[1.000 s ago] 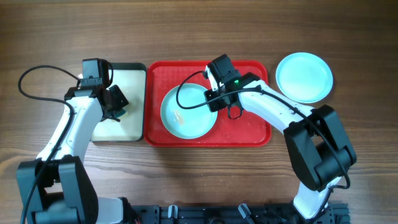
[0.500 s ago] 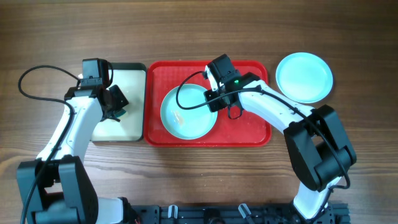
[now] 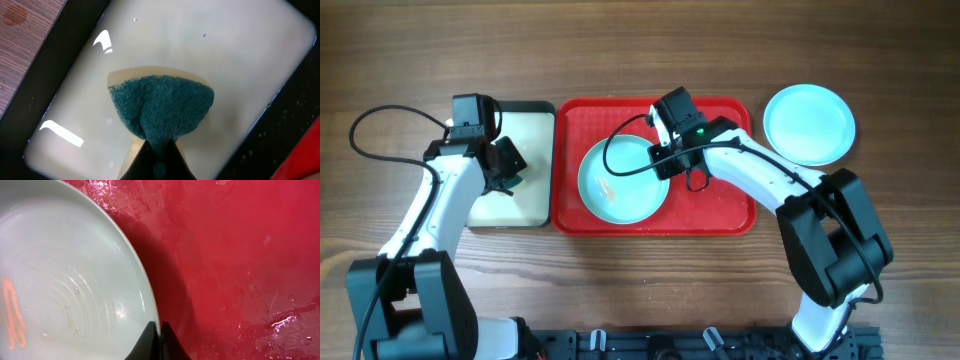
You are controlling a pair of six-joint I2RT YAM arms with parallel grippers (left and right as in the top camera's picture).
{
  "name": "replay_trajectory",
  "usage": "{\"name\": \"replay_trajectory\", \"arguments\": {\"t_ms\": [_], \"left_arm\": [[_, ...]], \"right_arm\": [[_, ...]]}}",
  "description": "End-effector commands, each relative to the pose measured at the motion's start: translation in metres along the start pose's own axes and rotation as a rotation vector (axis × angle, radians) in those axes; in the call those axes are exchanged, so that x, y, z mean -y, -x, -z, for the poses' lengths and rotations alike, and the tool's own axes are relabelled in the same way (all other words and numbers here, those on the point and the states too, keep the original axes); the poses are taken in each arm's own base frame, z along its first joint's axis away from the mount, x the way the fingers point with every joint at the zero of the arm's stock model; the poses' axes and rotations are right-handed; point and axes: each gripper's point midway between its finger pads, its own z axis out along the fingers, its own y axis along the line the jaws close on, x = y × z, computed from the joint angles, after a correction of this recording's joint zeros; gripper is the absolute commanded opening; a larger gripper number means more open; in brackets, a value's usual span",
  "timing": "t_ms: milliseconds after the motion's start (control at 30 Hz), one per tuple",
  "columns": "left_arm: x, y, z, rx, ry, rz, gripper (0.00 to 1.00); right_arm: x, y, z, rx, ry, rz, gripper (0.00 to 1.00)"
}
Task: Clean dirty plates on tray and stack at the side
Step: 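Carry the sponge from the water tray toward the plate with the left gripper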
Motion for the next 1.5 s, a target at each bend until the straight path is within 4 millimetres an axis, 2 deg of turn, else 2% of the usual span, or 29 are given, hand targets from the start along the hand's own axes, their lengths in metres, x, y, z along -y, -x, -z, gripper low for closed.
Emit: {"name": "replay_trajectory", "arguments": {"t_ms": [0, 333, 867, 1133, 1367, 1467], "left_arm": [[0.001, -0.002, -0.001, -0.004, -0.005, -0.016, 0.04], [0.0, -0.005, -0.003, -0.013, 0.0, -0.017, 0.04], [0.003, -0.011, -0.001, -0.02, -0.004, -0.053, 0.04], [0.022, -0.003, 0.032, 0.061, -0.063, -0.091, 0.04], [0.028, 0.01, 0.069, 0.043, -0.077, -0.104, 0.04], [0.04, 0.015, 0.081, 0.042, -0.131, -0.118, 0.04]], "right_arm": [[-0.001, -0.007, -0.007, -0.023, 0.005, 0.023, 0.04], [0.0, -0.007, -0.008, -0.023, 0.002, 0.126, 0.04], [0.001, -0.005, -0.008, -0.015, -0.005, 0.127, 0.04], [0.001, -0.002, -0.008, -0.005, -0.007, 0.121, 0.04], [-0.001, 0.0, -0.006, -0.002, 0.005, 0.1, 0.04], [-0.002, 0.0, -0.006, -0.001, 0.009, 0.099, 0.04]]}}
